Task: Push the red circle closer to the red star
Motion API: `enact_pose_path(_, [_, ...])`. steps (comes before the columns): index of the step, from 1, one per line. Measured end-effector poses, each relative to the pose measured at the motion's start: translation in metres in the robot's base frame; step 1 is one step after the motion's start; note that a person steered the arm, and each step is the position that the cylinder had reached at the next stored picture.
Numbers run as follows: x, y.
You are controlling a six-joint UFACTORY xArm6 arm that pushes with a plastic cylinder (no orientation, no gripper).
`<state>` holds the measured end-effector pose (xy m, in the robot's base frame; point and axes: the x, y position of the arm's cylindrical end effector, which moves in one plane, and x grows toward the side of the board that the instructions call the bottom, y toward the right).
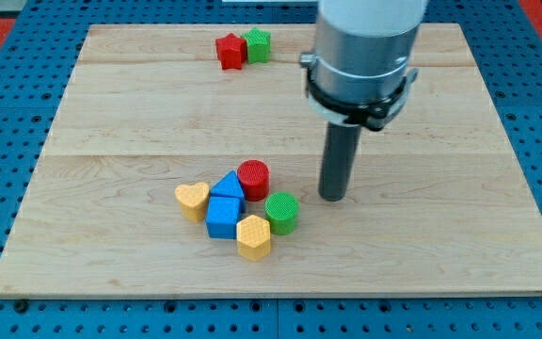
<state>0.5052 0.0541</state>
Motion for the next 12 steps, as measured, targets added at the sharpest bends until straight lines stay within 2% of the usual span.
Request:
enact_pose_path(2, [-0.015,-0.079])
enact_pose_path(3, [-0.016,-0.075])
enact_pose_path(5, [-0.068,-0.143])
enact_pose_path(7, [-0.063,-0.210])
enact_pose_path(8, [-0.087,-0.257])
enact_pose_path(10, [-0.187,-0.274])
enact_pose_path(11, [-0.189,-0.358])
enact_pose_path(12, [-0.203,-0.307])
